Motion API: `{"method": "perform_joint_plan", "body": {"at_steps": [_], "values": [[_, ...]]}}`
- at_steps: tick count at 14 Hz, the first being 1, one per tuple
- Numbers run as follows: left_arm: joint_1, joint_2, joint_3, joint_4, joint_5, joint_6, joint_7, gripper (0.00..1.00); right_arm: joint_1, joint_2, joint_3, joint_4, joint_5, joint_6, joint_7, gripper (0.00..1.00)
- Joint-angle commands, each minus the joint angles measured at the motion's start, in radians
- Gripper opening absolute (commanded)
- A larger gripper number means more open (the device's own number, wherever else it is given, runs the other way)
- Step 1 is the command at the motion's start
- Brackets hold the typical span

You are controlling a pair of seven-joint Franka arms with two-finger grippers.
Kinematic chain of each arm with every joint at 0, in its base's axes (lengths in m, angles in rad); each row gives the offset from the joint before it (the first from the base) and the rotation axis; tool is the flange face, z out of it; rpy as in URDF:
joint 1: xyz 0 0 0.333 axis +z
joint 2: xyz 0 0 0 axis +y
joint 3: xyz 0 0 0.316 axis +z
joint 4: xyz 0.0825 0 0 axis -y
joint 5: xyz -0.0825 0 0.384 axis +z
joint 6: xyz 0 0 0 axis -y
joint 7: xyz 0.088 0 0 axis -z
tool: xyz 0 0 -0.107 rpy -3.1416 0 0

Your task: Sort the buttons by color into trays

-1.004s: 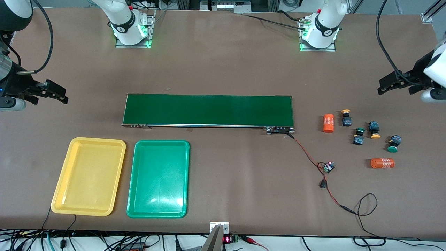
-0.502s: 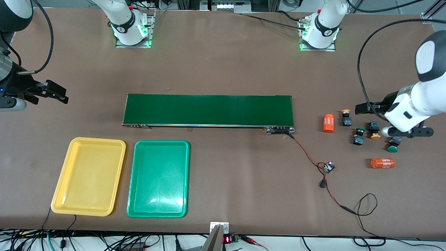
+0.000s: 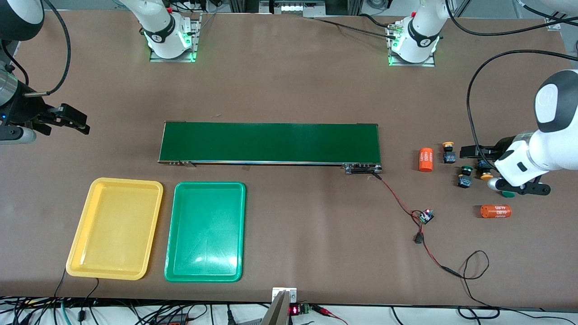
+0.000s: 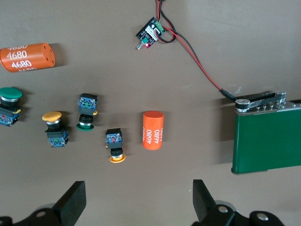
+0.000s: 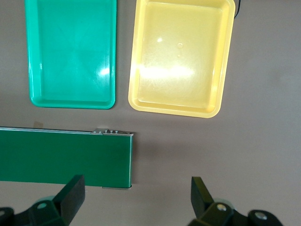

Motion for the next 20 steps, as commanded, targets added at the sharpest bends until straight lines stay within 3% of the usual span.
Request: {"method": "perform_joint_plan", "body": {"at_steps": [1, 10, 12, 15, 20], "values": [[0.006, 0.028, -0.002, 0.029, 0.014, -0.009, 0.149, 1.0, 0.013, 0.0, -0.002, -0.005, 0.019, 0.011, 0.007, 1.0], [0.049, 0.06, 0.003, 0.011, 0.021, 0.009, 0.553, 1.0, 0.013, 0.005, -0.002, -0.007, 0.019, 0.017, 0.007, 1.0], [0.05, 0.049, 0.001, -0.063, 0.019, 0.061, 0.566, 1.0, 0.019, 0.005, -0.002, -0.007, 0.019, 0.017, 0.007, 1.0], [0.047, 0.071, 0.001, -0.084, 0.022, 0.069, 0.69, 1.0, 0.02, 0.006, -0.002, -0.008, 0.019, 0.017, 0.007, 1.0], [0.056, 0.013, 0.004, -0.27, 0.019, 0.276, 0.579, 1.0, 0.027, 0.012, -0.002, -0.007, 0.019, 0.019, 0.009, 1.0]]}}
